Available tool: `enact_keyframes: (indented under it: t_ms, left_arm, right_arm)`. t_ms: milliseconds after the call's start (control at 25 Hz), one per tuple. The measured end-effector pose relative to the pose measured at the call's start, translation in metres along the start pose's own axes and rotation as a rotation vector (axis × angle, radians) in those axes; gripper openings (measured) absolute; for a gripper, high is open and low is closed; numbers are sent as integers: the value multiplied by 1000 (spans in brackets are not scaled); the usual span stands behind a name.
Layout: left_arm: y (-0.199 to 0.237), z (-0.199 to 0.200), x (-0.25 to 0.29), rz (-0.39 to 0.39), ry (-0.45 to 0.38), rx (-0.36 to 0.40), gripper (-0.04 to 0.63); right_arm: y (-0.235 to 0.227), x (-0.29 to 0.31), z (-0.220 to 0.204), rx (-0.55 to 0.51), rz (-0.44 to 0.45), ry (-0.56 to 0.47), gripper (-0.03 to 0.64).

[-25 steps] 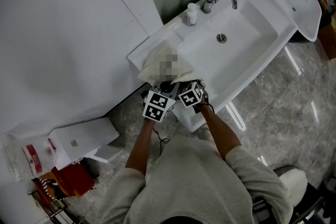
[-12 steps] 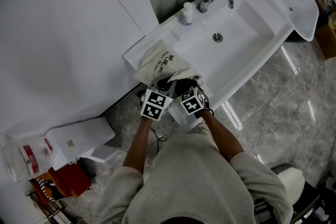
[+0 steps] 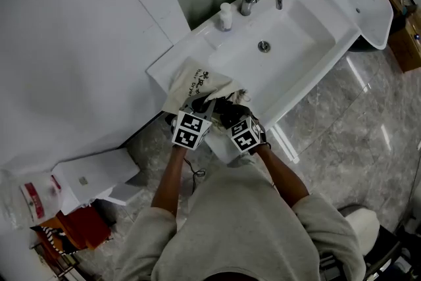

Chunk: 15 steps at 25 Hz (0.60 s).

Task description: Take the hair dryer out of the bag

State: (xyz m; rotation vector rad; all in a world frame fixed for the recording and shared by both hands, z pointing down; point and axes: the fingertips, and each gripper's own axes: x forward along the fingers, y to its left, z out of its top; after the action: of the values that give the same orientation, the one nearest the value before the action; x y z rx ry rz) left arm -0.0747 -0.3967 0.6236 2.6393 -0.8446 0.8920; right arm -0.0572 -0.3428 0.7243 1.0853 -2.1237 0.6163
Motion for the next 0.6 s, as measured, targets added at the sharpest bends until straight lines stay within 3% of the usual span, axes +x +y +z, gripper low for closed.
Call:
enact_keyframes:
  t_ms: [360, 600]
  left_arm:
    - [-13, -6, 3, 26, 29, 17, 25]
    - [-12, -5, 4, 101, 26, 1, 25]
  right_arm:
    - [-4, -31, -24, 10, -1, 3, 198]
    - [-4, -42, -44, 48, -18, 22, 198]
